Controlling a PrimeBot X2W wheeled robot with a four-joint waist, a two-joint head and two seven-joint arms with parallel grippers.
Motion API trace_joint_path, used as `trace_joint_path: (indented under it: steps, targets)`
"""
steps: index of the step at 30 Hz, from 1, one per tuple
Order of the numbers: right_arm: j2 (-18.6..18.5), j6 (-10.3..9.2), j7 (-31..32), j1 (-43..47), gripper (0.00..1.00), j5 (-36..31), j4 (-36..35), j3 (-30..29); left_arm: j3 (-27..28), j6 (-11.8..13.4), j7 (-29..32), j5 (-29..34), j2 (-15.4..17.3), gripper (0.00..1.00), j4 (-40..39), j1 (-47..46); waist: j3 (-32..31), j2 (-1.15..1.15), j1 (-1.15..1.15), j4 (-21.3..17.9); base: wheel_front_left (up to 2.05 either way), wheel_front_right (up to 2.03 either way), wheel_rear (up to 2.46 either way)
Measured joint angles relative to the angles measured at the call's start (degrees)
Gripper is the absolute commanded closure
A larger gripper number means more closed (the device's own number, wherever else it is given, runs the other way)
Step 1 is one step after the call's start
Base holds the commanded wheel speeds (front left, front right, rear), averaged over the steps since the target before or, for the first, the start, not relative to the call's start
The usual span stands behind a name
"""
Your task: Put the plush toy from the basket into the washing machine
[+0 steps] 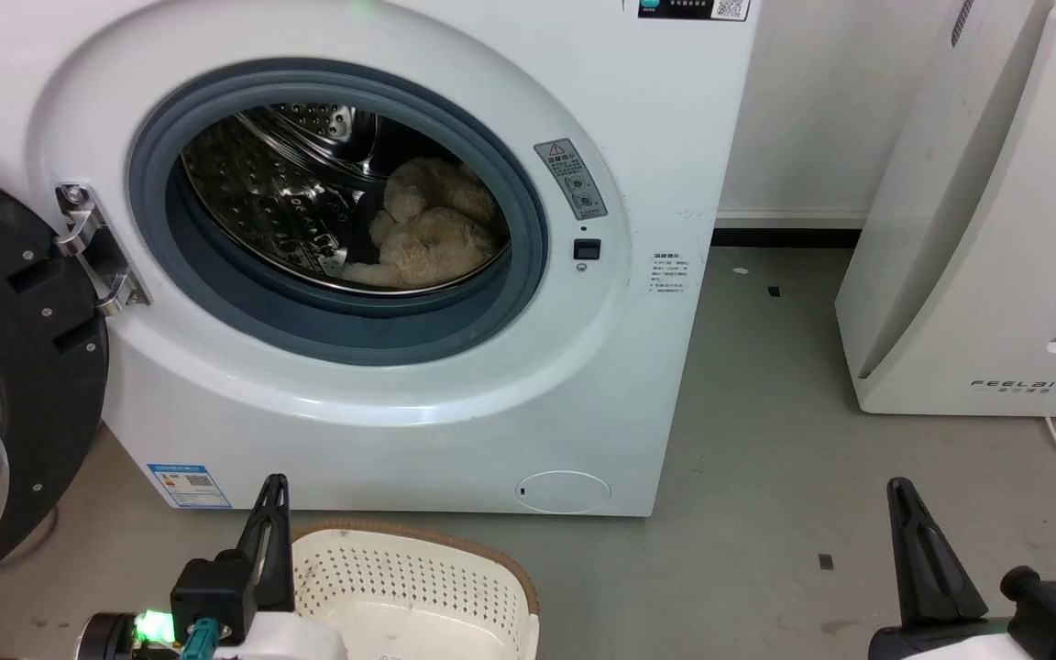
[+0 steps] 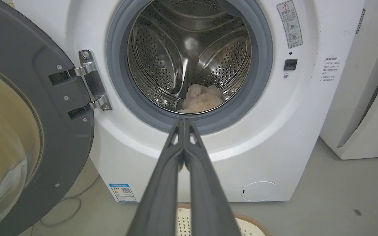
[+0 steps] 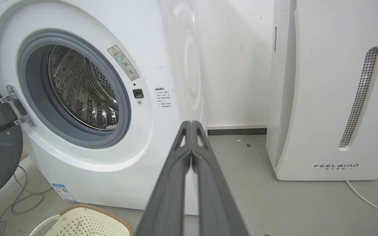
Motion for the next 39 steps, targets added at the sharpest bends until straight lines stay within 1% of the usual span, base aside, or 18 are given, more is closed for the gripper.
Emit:
trace_joint_path:
  steps: [39]
  targets:
    - [0.0,0.00,4.6,-1.6,1.00,-3.6,-0.1,0.4,0.8,-1.5,4.4,0.2,-1.2,1.00,-2.5,0.0,0.3,0.00,0.00,-0.5,0.00,0.00,0.00]
